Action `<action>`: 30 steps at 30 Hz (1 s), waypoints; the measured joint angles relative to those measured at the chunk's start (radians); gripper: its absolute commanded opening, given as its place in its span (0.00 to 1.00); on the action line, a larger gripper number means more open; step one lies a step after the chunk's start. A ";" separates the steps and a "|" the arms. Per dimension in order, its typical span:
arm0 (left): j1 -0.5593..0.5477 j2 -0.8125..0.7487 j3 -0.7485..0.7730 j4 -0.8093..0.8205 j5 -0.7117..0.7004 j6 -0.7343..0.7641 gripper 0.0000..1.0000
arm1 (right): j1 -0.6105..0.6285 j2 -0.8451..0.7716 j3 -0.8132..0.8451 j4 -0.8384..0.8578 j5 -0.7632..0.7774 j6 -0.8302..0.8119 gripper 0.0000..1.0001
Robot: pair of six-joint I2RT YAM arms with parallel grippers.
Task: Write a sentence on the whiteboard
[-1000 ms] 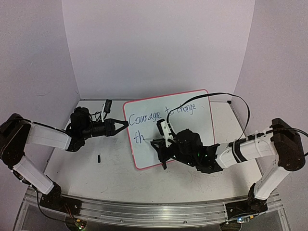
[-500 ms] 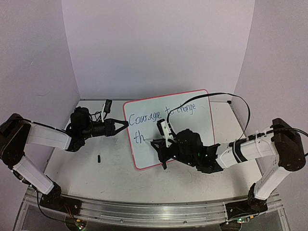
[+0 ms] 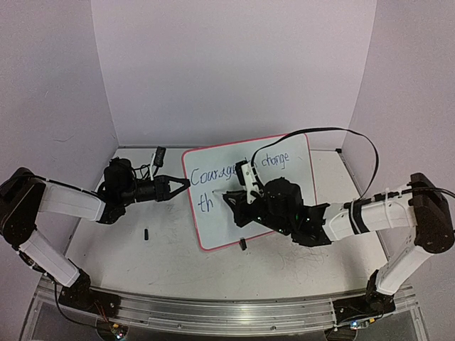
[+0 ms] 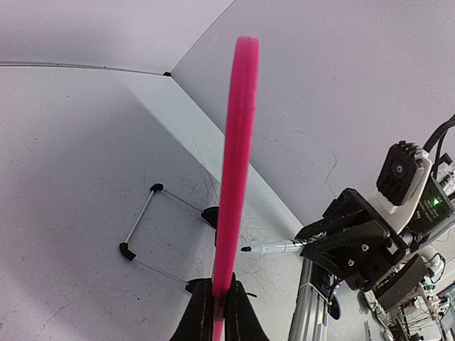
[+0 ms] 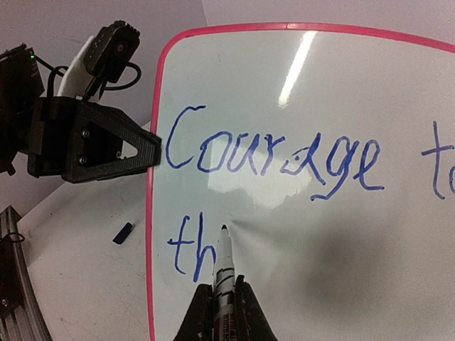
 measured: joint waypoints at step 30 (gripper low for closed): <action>0.000 0.000 0.000 0.000 0.001 0.000 0.00 | -0.004 -0.017 -0.064 0.003 -0.029 0.001 0.00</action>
